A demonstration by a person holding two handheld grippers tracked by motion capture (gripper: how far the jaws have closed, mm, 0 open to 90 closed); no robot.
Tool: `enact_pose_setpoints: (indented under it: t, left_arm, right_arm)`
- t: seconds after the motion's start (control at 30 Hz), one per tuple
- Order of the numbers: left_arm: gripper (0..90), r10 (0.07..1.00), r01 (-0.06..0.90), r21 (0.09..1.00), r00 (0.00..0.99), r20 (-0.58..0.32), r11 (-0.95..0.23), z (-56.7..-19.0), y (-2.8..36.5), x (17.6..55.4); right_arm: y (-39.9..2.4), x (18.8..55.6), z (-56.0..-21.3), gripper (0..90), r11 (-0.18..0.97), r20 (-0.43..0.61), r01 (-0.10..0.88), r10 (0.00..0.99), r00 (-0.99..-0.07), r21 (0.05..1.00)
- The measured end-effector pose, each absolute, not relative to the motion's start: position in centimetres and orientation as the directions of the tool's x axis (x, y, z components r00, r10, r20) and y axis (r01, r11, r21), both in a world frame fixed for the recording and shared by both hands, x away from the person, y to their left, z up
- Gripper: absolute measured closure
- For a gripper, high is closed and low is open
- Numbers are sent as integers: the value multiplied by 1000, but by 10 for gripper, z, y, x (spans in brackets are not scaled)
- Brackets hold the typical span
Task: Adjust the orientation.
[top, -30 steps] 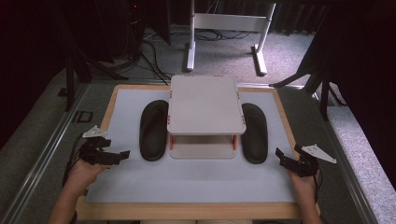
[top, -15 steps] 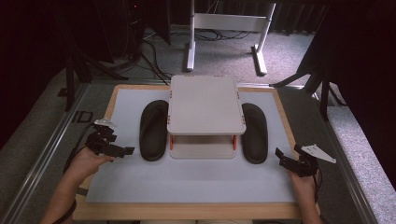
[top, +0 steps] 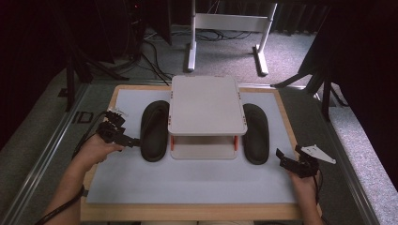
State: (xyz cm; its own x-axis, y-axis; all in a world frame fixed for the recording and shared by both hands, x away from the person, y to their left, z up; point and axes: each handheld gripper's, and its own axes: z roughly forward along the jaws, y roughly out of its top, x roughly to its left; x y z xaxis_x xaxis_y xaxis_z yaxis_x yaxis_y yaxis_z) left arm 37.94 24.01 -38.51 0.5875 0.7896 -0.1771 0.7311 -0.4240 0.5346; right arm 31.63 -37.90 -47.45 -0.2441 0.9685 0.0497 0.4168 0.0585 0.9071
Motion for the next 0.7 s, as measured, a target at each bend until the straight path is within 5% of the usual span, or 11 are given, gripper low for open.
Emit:
enact_pose_setpoints:
  t: [0.53, 0.7]
  left_arm:
    - [16, 794, 747, 504, 581, -178, -433, -382, 216, 419]
    - [89, 816, 766, 506, 547, -187, -398, -387, 214, 434]
  right_arm:
    - [-379, 318, -475, 137, 60, 51, 419, 967, -249, 906]
    - [-379, 318, -475, 140, 62, 52, 422, 966, -253, 905]
